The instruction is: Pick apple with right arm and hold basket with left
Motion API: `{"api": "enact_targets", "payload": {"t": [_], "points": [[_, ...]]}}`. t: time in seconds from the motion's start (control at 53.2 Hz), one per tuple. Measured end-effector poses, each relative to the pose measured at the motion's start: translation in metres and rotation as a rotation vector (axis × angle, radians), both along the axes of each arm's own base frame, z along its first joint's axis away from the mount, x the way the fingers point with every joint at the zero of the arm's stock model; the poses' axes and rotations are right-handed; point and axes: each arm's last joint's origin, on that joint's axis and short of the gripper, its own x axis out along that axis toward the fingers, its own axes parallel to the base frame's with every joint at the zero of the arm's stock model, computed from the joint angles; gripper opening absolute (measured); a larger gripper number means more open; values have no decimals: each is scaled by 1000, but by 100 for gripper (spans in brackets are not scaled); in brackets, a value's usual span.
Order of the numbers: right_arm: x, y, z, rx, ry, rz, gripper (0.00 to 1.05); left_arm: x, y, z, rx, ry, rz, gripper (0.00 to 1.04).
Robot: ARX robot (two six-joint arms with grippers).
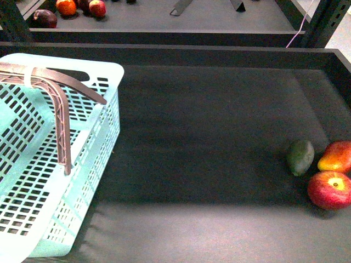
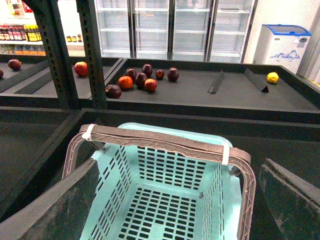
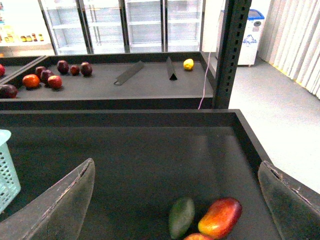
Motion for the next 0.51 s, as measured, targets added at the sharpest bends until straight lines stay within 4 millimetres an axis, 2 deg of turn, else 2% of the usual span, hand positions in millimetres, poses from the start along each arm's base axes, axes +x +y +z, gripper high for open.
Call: {"api": "enact_targets", "payload": {"t": [0.507], "points": [[0,0,0,0,0,0,96,0,0,0,0,0,0,98]]}}
